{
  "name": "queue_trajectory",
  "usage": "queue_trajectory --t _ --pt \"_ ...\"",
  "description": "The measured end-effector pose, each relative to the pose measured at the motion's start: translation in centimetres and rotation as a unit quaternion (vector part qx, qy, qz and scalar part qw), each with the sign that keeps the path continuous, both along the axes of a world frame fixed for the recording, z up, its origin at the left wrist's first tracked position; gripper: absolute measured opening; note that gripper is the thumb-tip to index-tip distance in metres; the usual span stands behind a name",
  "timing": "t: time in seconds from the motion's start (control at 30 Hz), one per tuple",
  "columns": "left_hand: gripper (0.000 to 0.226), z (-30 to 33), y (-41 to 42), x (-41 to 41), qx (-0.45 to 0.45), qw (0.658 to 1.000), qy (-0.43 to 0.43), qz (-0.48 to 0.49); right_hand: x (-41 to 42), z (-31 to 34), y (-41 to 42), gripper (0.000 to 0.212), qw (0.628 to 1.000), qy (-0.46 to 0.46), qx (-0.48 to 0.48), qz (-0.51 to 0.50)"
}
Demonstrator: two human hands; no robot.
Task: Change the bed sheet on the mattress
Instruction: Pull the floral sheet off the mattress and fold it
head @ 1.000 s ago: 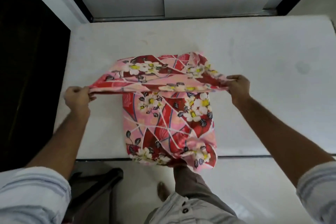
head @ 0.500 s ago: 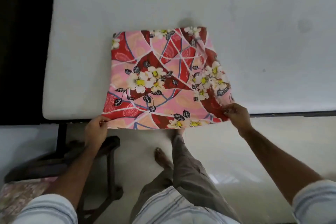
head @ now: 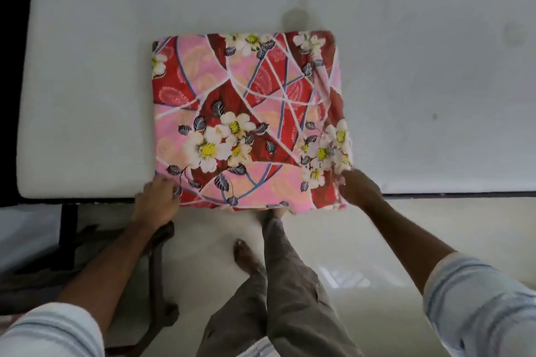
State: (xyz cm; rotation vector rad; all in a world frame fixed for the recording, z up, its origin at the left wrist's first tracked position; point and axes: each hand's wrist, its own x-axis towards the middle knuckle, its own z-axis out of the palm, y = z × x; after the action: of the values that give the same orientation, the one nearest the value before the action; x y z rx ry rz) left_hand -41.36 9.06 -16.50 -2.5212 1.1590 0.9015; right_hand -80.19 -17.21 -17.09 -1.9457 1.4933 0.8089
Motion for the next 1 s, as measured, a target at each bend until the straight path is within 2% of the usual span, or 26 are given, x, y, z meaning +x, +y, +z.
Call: queue_trajectory --t 0.1,0.17,0.23,0.3,0.37,0.4,0.47,0.5,0.57,0.6,0.7,0.73,0.8,0.87,1.0 --pt "0.036 -1.1 -7.0 1.3 -0.094 0.995 0.009 -0.04 5.0 -0.1 -4.5 0.049 0.984 -0.148 -0.092 0.04" --pt "0.046 -2.5 -11.6 2.2 -0.127 0.991 0.007 -0.04 8.6 -0.9 -6.8 0.058 0.97 -0.182 -0.123 0.1" --pt "0.056 -4.1 -15.0 2.8 -0.136 0.991 -0.009 0.005 11.3 -2.3 -8.2 0.073 0.964 -0.192 -0.15 0.102" --pt "0.073 -5.8 -17.2 3.9 -0.128 0.983 -0.022 0.129 12.4 -4.2 -9.5 0.097 0.97 -0.179 -0.162 -0.029" --pt "0.097 -7.0 -17.6 5.3 -0.102 0.961 -0.024 0.256 12.0 -5.6 -10.6 0.118 0.953 -0.155 -0.154 -0.208" --pt "0.108 -7.6 -17.4 6.0 -0.09 0.948 -0.022 0.305 11.6 -6.1 -11.1 0.123 0.948 -0.124 -0.146 -0.255" --pt "0.121 -8.4 -16.6 7.3 -0.082 0.924 -0.015 0.374 10.4 -7.0 -12.1 0.118 0.95 -0.079 -0.137 -0.268" --pt "0.123 -8.9 -16.0 7.8 -0.08 0.919 -0.022 0.386 10.1 -7.2 -12.5 0.11 0.95 -0.085 -0.133 -0.269" --pt "0.114 -9.2 -15.0 8.4 -0.091 0.908 -0.04 0.407 9.7 -7.7 -13.0 0.091 0.936 -0.139 -0.106 -0.307" --pt "0.104 -9.8 -14.3 8.9 -0.12 0.892 -0.021 0.435 9.7 -8.0 -13.2 0.082 0.928 -0.162 -0.091 -0.324" --pt "0.077 -10.3 -12.4 9.3 -0.185 0.828 0.099 0.52 9.4 -8.0 -13.4 0.077 0.892 -0.246 -0.009 -0.38" --pt "0.069 -10.4 -11.9 9.5 -0.184 0.822 0.124 0.525 9.4 -7.8 -13.3 0.077 0.873 -0.283 0.035 -0.395" --pt "0.048 -10.1 -11.4 9.2 -0.189 0.821 0.153 0.517 9.5 -6.7 -13.0 0.061 0.844 -0.331 0.126 -0.404" --pt "0.04 -9.2 -11.3 8.9 -0.221 0.811 0.174 0.513 9.4 -5.6 -13.1 0.048 0.834 -0.322 0.185 -0.408" --pt "0.034 -4.8 -10.2 8.3 -0.297 0.785 0.232 0.492 8.2 -2.5 -12.7 0.045 0.81 -0.318 0.227 -0.437"
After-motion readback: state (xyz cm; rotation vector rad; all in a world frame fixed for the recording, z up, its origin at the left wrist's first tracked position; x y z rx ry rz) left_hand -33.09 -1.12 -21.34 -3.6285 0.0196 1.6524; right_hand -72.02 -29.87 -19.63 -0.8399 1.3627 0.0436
